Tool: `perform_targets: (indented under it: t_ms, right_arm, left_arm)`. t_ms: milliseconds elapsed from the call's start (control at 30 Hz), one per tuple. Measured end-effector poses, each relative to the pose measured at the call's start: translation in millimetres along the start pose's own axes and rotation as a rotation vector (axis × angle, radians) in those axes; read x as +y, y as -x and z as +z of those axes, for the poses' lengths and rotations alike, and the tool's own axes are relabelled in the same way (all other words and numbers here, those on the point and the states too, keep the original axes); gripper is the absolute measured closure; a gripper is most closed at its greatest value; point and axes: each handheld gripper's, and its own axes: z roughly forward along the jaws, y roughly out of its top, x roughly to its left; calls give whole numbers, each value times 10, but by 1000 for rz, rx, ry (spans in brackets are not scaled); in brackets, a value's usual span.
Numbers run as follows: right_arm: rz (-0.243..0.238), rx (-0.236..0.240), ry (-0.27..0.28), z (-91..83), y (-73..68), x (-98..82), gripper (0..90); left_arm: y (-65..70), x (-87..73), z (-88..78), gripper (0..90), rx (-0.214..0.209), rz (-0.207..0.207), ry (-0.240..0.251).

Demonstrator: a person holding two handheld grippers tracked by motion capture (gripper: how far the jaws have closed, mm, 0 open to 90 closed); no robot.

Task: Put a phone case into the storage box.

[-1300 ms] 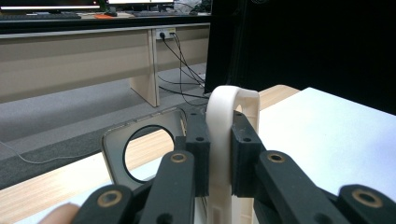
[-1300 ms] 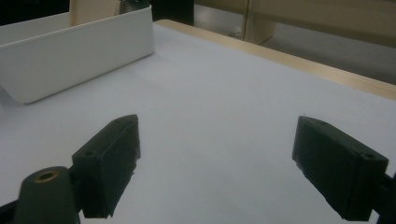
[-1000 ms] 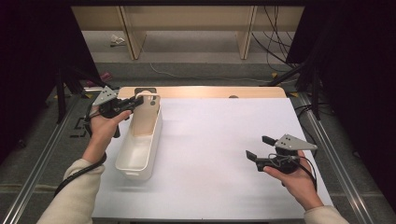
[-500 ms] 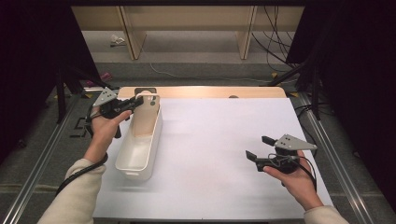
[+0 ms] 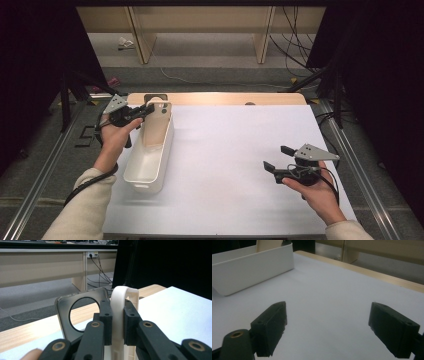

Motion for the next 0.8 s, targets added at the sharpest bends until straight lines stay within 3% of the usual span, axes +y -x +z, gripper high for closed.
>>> perform_targets:
  t_ms: [800]
  right_arm:
    - [1, -1, -3, 3, 4, -5, 162]
  left_arm:
    - [-90, -52, 80, 804, 22, -19, -4]
